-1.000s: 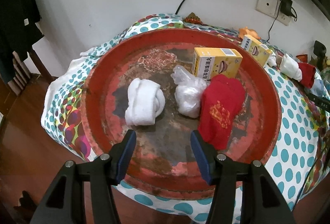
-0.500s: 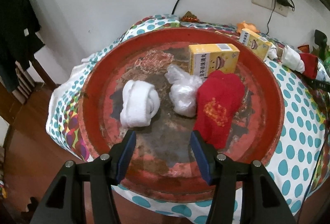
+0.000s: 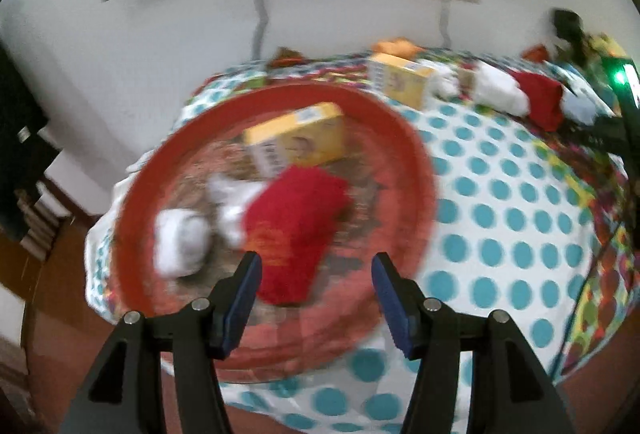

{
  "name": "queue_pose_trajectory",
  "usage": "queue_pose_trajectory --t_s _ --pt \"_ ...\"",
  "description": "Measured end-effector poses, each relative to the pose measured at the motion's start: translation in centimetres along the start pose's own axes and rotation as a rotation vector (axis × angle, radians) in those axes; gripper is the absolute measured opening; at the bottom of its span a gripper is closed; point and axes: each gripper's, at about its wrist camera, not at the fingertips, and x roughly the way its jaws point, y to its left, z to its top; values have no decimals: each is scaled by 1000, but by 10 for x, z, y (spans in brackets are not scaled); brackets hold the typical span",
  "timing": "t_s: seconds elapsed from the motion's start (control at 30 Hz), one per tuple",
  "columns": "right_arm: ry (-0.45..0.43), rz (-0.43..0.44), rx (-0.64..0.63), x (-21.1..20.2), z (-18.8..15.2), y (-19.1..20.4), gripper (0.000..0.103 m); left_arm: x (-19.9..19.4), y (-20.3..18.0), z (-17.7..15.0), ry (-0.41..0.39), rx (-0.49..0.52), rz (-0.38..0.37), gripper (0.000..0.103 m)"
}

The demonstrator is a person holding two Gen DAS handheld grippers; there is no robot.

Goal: Organize objects
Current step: 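Move the right gripper to the blue-grey sock and grasp it, then grasp the red-and-white sock with the left gripper while the right gripper holds the blue-grey sock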

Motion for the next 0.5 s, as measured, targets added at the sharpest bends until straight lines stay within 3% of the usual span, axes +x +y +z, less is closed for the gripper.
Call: queue_pose_trajectory --t_s 0.27,0.5 --pt "-26 -32 8 -25 -22 -15 56 2 -61 16 -6 108 -91 59" --pt "-40 -29 28 -37 -35 -29 56 12 -103 47 2 104 -197 59"
